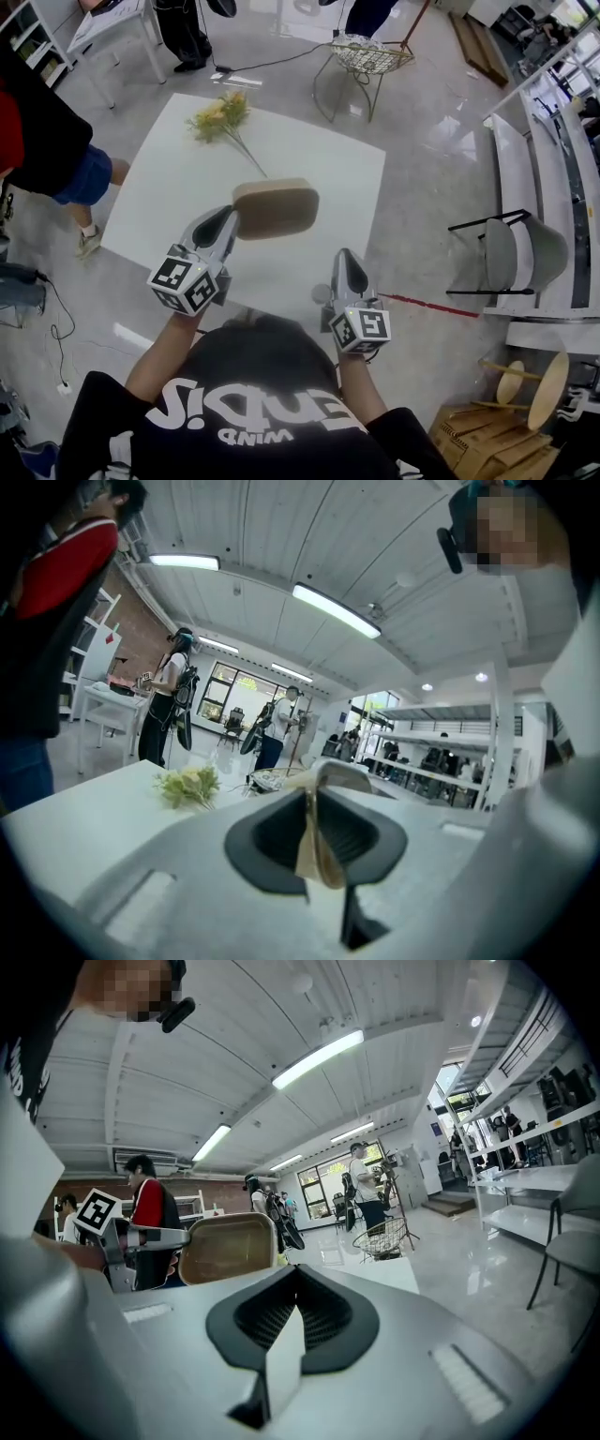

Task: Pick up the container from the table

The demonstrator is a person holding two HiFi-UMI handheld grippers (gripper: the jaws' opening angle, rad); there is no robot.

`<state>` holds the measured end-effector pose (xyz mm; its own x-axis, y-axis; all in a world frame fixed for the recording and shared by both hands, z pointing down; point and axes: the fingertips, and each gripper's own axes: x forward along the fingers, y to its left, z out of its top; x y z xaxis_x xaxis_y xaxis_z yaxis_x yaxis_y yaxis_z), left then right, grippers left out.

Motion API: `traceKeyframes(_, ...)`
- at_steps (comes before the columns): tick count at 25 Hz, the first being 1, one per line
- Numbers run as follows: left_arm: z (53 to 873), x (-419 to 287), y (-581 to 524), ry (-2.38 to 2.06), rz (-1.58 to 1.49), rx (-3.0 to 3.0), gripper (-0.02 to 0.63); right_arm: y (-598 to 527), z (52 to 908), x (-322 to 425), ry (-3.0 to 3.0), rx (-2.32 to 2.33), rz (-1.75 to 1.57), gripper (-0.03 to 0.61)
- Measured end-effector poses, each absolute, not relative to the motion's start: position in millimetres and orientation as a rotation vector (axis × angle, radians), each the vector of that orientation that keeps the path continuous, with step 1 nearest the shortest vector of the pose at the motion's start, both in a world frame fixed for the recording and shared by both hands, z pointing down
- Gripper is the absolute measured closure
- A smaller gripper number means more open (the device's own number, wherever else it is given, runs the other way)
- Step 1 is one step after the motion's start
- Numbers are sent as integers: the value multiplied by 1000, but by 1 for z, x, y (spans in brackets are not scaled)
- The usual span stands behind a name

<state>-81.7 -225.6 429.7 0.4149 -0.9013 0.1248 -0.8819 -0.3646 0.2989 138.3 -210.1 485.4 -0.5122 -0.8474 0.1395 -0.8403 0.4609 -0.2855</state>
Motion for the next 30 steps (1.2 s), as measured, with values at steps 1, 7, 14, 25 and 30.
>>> traceKeyframes(1, 430, -85, -222, -1544, -84, 2353, 577, -208, 486, 135, 2668, -1536, -503, 580)
traceKeyframes(7, 430, -107, -189, -1551, -87, 2343, 577, -189, 491, 115, 2676, -1521, -512, 580)
traceKeyframes(14, 428, -138, -122, -1554, -102, 2339, 577, -136, 490, 85, 2696, -1516, -500, 580)
traceKeyframes(25, 428, -153, -28, -1552, -116, 2337, 577, -48, 468, 79, 2692, -1542, -448, 580)
traceKeyframes(30, 430, -145, -10, -1576, -109, 2318, 577, -29, 463, 87, 2713, -1521, -450, 580)
